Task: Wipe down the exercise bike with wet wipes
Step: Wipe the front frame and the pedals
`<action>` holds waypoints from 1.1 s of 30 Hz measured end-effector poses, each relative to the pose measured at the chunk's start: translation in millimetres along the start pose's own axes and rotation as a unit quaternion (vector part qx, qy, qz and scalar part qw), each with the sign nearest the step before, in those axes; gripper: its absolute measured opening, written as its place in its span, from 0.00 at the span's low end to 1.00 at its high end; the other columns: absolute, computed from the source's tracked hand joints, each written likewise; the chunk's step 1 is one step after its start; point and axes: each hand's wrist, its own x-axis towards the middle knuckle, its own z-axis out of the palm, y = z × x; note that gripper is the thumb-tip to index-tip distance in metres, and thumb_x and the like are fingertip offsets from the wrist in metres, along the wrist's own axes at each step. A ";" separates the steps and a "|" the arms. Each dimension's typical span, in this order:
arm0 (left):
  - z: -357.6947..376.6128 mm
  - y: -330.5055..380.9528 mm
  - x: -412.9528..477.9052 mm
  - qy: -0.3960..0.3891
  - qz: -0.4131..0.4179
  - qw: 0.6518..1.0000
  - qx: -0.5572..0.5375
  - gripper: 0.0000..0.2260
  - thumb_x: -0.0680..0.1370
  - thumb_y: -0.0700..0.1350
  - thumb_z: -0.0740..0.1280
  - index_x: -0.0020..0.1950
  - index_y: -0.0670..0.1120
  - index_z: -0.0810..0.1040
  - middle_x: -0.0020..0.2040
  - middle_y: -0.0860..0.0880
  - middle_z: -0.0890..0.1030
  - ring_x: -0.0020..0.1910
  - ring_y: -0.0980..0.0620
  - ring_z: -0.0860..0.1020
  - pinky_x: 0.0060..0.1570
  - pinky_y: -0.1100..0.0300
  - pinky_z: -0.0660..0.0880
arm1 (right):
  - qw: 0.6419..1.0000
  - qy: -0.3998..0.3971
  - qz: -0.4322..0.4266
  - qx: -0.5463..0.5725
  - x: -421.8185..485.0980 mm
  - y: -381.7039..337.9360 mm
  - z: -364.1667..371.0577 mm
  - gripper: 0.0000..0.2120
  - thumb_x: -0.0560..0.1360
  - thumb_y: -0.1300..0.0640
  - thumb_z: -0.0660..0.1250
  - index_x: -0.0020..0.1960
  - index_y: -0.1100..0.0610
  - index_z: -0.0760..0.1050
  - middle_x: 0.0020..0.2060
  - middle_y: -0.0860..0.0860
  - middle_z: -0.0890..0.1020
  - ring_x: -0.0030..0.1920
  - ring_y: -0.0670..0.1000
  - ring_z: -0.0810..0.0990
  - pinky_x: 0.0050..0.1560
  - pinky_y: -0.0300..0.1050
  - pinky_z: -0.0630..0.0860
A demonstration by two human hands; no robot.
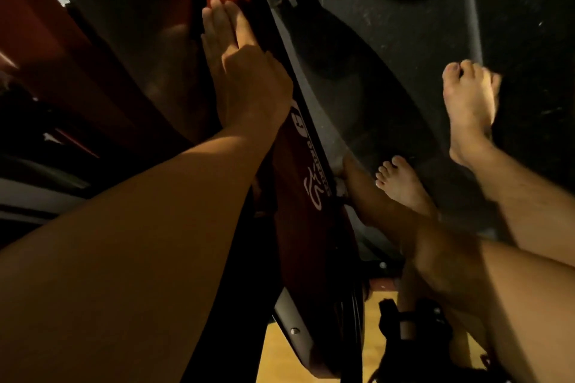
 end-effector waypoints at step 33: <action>-2.7 -5.3 -4.0 0.016 0.037 0.998 0.040 0.29 0.82 0.50 0.53 0.79 0.37 0.49 0.80 0.39 0.50 0.79 0.42 0.47 0.77 0.52 0.42 | 0.667 -0.066 -0.426 0.608 -269.7 -23.8 -175.6 0.08 0.78 0.60 0.65 0.56 0.59 0.79 0.46 0.52 0.82 0.45 0.48 0.81 0.47 0.39 0.78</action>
